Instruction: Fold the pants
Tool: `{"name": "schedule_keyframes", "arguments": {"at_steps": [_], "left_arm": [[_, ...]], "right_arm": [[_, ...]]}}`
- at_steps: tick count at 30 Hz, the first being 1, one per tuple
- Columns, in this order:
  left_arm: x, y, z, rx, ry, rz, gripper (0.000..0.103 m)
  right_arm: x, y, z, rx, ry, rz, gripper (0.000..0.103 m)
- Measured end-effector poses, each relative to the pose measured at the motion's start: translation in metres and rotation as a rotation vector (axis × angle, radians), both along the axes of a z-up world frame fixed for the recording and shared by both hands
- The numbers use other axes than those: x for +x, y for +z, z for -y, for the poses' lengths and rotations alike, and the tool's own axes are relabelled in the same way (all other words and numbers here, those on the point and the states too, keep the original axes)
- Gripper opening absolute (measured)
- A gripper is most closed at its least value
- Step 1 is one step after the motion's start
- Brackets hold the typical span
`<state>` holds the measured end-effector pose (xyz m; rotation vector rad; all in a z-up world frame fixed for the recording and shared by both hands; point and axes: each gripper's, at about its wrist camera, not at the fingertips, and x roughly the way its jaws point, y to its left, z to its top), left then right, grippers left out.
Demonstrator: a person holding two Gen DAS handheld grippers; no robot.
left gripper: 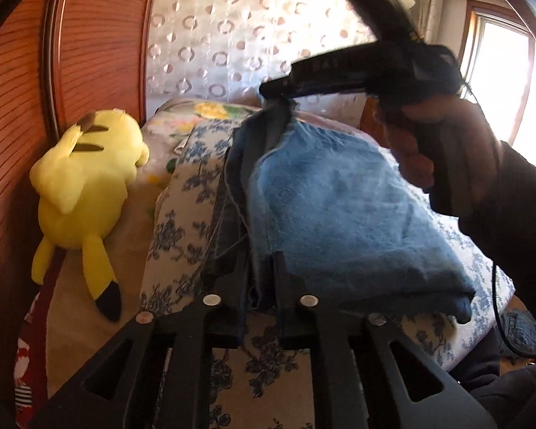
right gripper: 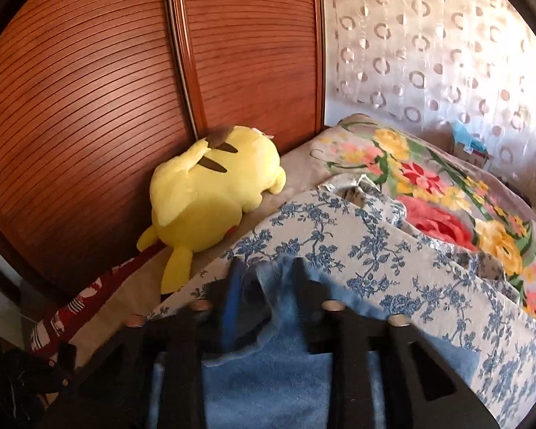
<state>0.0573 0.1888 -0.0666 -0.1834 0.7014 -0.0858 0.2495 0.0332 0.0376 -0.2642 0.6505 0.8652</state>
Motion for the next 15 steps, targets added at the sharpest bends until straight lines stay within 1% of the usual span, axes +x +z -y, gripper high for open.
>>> {"name": "schedule_keyframes", "arguments": {"at_steps": [2,3,5,8,9,10,11,13,15], "left_arm": [[-0.002,0.0,-0.001,-0.005,0.003,0.004,0.016],[-0.002,0.001,-0.002,-0.001,0.01,0.004,0.017],[-0.003,0.002,-0.004,0.007,0.025,0.004,0.024],[-0.004,0.005,-0.006,0.022,0.035,0.007,0.035],[-0.004,0.007,-0.007,0.027,0.039,0.01,0.047],[-0.006,0.008,-0.008,0.033,0.045,0.017,0.055],[-0.007,0.01,-0.008,0.036,0.049,0.025,0.058],[-0.006,0.012,-0.01,0.037,0.056,0.031,0.073],[-0.007,0.015,-0.009,0.046,0.059,0.046,0.075]], "right_arm": [[0.0,0.005,0.003,0.022,-0.001,0.004,0.047],[0.0,0.008,0.005,0.027,0.002,0.006,0.047],[-0.005,0.01,0.006,0.015,-0.008,0.041,0.047],[-0.015,0.011,0.017,0.01,0.003,0.059,0.047],[-0.018,0.011,0.024,0.01,-0.006,0.074,0.047],[-0.021,0.009,0.03,0.009,-0.016,0.081,0.047],[-0.024,0.007,0.039,0.014,-0.024,0.077,0.047],[-0.031,0.004,0.056,0.016,-0.035,0.072,0.047],[-0.042,0.001,0.073,0.013,-0.055,0.084,0.047]]}}
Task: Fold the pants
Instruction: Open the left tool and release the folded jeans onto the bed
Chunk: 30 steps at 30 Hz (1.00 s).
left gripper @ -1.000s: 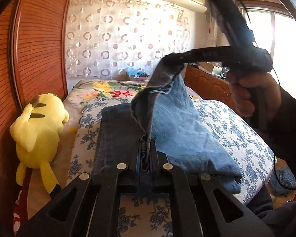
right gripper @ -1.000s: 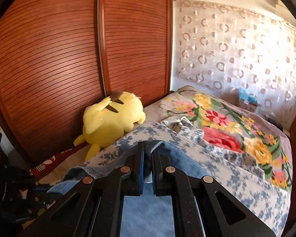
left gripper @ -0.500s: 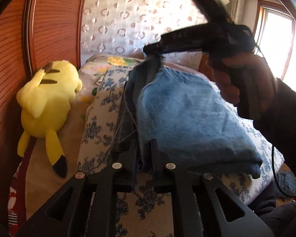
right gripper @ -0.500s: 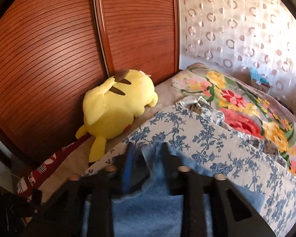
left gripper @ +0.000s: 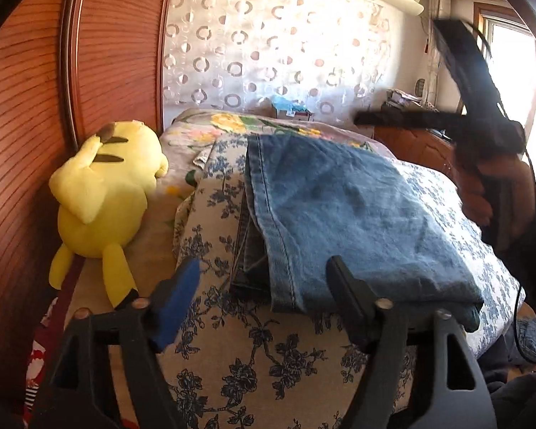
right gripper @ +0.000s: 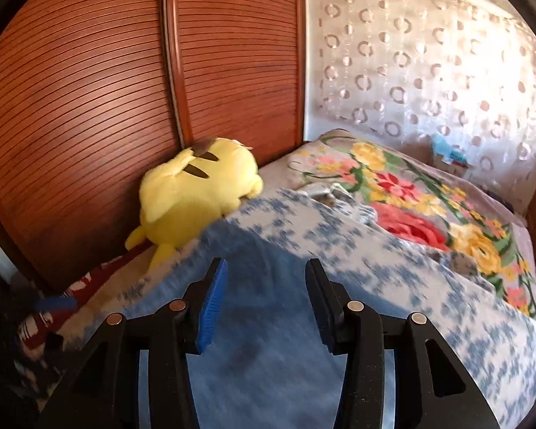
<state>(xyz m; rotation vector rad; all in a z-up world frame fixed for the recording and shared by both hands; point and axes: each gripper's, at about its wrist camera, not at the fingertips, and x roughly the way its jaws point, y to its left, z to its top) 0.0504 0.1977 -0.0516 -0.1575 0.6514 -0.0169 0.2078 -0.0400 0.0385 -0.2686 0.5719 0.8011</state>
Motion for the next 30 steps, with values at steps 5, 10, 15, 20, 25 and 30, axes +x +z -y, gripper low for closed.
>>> {"name": "schedule_keyframes", "arguments": {"at_steps": [5,10,15,20,25,30], "left_arm": [[0.001,0.009,0.01,0.018,-0.006,0.029,0.075],[0.007,0.013,0.027,0.028,-0.033,0.035,0.075],[0.014,0.012,0.047,0.048,-0.067,0.023,0.075],[0.018,0.009,0.063,0.055,-0.097,0.01,0.075],[0.021,0.006,0.079,0.061,-0.123,-0.001,0.075],[0.023,-0.001,0.091,0.07,-0.147,-0.018,0.075]], "right_arm": [[-0.032,-0.009,0.044,0.016,-0.034,-0.005,0.054],[-0.056,-0.023,0.078,0.04,-0.094,-0.017,0.07],[-0.075,-0.033,0.099,0.027,-0.152,-0.043,0.071],[-0.091,-0.037,0.114,0.022,-0.165,-0.068,0.07],[-0.101,-0.045,0.123,0.018,-0.179,-0.107,0.07],[-0.107,-0.055,0.128,0.019,-0.189,-0.153,0.07]]}}
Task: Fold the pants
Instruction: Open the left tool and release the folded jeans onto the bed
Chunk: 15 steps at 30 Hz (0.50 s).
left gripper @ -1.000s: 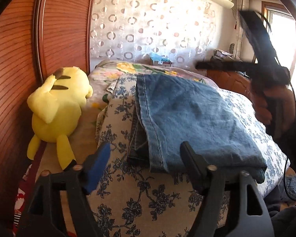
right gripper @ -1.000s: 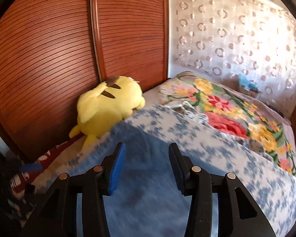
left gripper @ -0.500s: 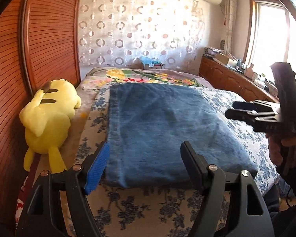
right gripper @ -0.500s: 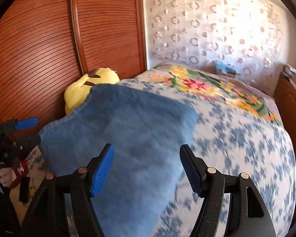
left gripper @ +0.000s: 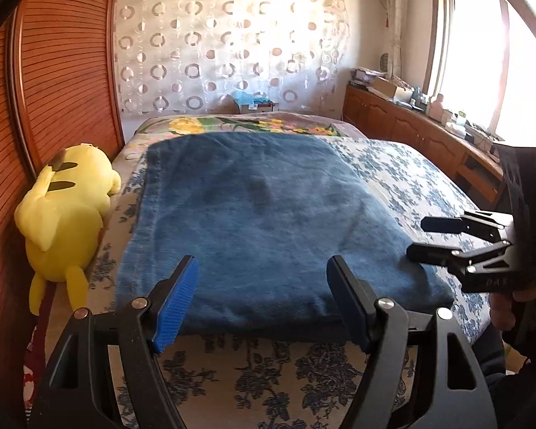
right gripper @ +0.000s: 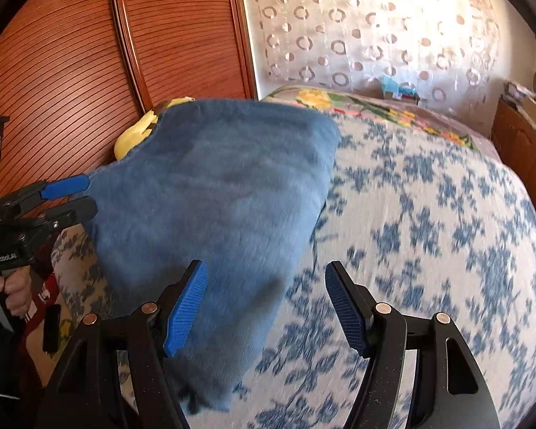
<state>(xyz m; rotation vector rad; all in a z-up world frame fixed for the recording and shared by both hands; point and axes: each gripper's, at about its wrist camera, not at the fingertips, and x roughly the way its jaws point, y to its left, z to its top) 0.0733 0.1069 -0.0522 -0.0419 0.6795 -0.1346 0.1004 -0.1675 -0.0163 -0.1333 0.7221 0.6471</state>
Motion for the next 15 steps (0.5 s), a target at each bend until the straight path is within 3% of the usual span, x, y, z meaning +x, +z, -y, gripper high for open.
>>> {"name": "schedule_keyframes", "arguments": {"at_steps": [15], "left_arm": [[0.006,-0.035,0.006,0.052,-0.004,-0.087,0.075]], "right_arm": [[-0.015,-0.015,0.008,0.011,-0.041,-0.066,0.07]]}}
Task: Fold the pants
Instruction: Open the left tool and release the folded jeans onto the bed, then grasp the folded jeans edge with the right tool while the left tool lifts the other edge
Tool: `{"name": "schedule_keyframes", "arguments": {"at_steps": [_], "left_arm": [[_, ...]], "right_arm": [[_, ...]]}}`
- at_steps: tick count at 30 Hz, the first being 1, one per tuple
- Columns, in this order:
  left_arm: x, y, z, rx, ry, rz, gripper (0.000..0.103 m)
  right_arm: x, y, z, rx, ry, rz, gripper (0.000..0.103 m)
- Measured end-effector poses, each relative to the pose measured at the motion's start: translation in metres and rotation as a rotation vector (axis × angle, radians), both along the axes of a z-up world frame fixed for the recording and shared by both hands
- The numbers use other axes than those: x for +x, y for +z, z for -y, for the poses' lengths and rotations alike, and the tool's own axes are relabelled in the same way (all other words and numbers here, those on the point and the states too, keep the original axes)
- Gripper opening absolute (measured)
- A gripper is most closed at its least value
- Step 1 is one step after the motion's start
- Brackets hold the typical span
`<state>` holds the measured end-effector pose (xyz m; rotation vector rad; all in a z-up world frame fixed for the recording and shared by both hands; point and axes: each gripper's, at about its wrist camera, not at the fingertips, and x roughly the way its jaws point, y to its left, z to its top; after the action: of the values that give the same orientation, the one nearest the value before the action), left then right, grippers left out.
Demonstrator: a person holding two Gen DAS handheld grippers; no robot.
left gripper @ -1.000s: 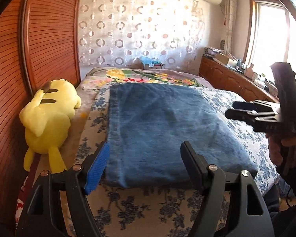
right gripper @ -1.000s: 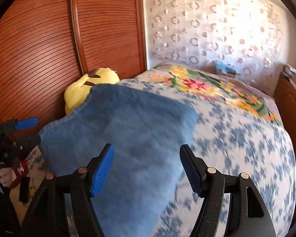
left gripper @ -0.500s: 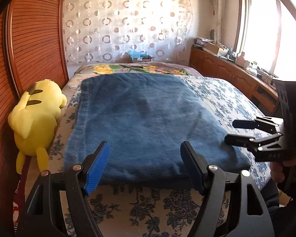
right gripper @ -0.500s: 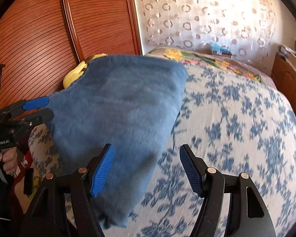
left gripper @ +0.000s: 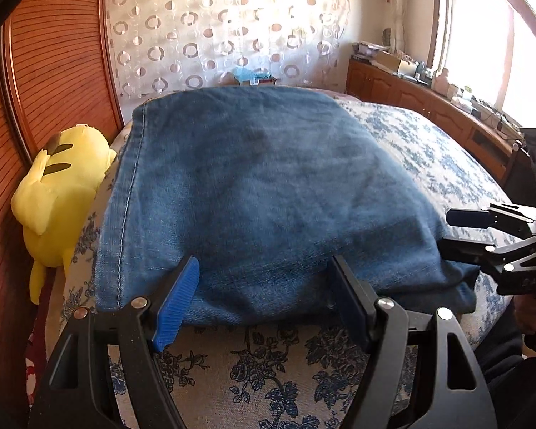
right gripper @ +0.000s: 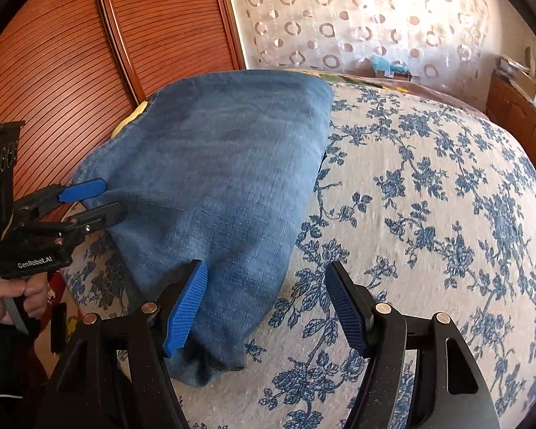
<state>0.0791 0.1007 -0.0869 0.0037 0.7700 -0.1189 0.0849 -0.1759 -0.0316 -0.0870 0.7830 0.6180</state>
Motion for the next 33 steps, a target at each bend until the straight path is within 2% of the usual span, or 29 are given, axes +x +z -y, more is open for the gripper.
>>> {"name": "schedule_keyframes", "arguments": {"at_steps": [5,13,16,18,21,24,30,33], "left_arm": [[0.0,-0.006,0.002,0.01,-0.006,-0.002,0.075],[0.0,-0.009,0.0,-0.005,-0.013,-0.002,0.075],[0.0,-0.009,-0.001,-0.011,-0.016,-0.001,0.075],[0.0,-0.01,-0.001,-0.016,-0.018,0.002,0.075],[-0.001,-0.011,-0.001,-0.018,-0.021,0.006,0.075],[-0.002,-0.012,0.0,-0.013,-0.022,0.009,0.075],[-0.004,-0.012,-0.002,-0.038,-0.021,0.01,0.075],[-0.005,-0.007,-0.008,-0.087,-0.012,0.01,0.075]], "right_arm": [[-0.003,-0.005,-0.003,0.001,0.0,-0.002,0.07],[-0.005,-0.013,-0.007,0.034,0.024,-0.007,0.05],[-0.005,-0.015,-0.007,0.045,0.039,-0.015,0.039],[-0.005,-0.015,-0.009,0.064,0.038,-0.015,0.024],[-0.005,-0.011,-0.006,0.083,0.034,-0.002,0.012],[-0.001,0.001,-0.003,0.124,0.041,0.013,0.009],[0.002,0.035,-0.009,0.182,0.075,0.097,0.009],[0.003,0.05,-0.018,0.197,0.097,0.127,0.008]]}}
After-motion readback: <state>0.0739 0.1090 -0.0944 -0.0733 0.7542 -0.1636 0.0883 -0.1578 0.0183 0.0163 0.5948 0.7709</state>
